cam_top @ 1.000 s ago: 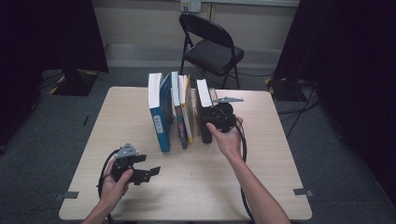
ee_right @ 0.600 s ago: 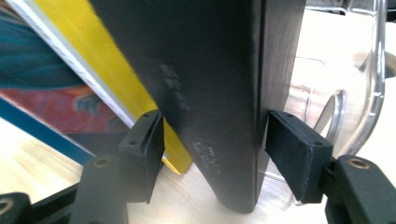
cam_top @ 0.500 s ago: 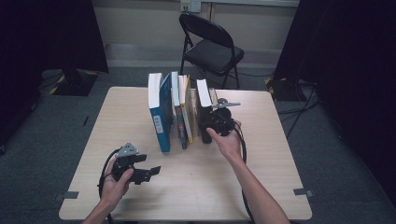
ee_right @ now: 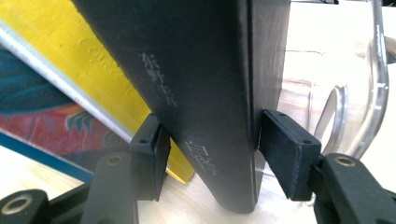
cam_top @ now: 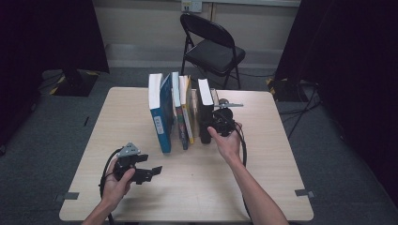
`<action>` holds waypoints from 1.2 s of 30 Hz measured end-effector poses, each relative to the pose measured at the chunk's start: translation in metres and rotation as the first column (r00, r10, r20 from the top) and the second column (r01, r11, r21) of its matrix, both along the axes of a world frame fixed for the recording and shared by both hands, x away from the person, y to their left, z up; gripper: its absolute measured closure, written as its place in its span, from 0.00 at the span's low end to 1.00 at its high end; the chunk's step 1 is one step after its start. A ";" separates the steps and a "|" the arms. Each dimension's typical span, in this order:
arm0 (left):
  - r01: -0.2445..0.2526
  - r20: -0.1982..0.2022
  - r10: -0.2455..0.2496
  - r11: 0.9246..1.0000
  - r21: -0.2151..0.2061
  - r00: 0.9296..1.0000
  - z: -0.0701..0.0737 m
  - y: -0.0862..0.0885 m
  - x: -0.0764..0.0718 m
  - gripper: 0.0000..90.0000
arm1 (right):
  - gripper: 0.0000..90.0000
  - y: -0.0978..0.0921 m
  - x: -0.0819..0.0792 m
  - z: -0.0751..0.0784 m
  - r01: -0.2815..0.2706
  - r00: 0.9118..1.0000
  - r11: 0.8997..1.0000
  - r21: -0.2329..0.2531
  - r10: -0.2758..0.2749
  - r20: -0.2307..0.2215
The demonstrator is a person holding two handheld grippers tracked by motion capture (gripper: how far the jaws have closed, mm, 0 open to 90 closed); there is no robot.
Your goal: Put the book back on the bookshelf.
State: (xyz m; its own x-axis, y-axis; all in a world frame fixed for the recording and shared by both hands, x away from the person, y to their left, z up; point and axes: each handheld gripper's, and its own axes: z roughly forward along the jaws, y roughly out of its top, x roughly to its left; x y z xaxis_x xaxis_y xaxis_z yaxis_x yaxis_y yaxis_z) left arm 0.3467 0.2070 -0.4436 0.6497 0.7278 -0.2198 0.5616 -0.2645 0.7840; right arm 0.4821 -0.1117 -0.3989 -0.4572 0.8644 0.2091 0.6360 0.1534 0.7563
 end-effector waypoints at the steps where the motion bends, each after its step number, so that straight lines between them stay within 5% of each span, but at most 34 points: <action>1: 0.002 0.003 -0.002 1.000 0.006 1.000 0.000 0.001 0.000 0.22 | 0.48 0.000 -0.001 0.000 -0.004 1.000 1.000 0.002 0.004 0.002; 21: -0.008 0.014 0.008 1.000 0.000 1.000 0.003 0.003 -0.006 0.22 | 0.47 0.006 -0.021 0.000 -0.037 0.999 0.999 -0.019 0.038 0.031; 28: -0.008 0.014 0.008 1.000 0.000 1.000 0.002 0.004 -0.006 0.22 | 0.39 0.008 -0.016 0.005 -0.047 0.996 0.999 -0.028 0.049 0.070; 36: -0.011 0.014 0.011 1.000 0.003 1.000 0.002 0.004 -0.005 0.22 | 0.43 0.006 -0.013 0.007 -0.067 0.996 0.996 -0.050 0.070 0.061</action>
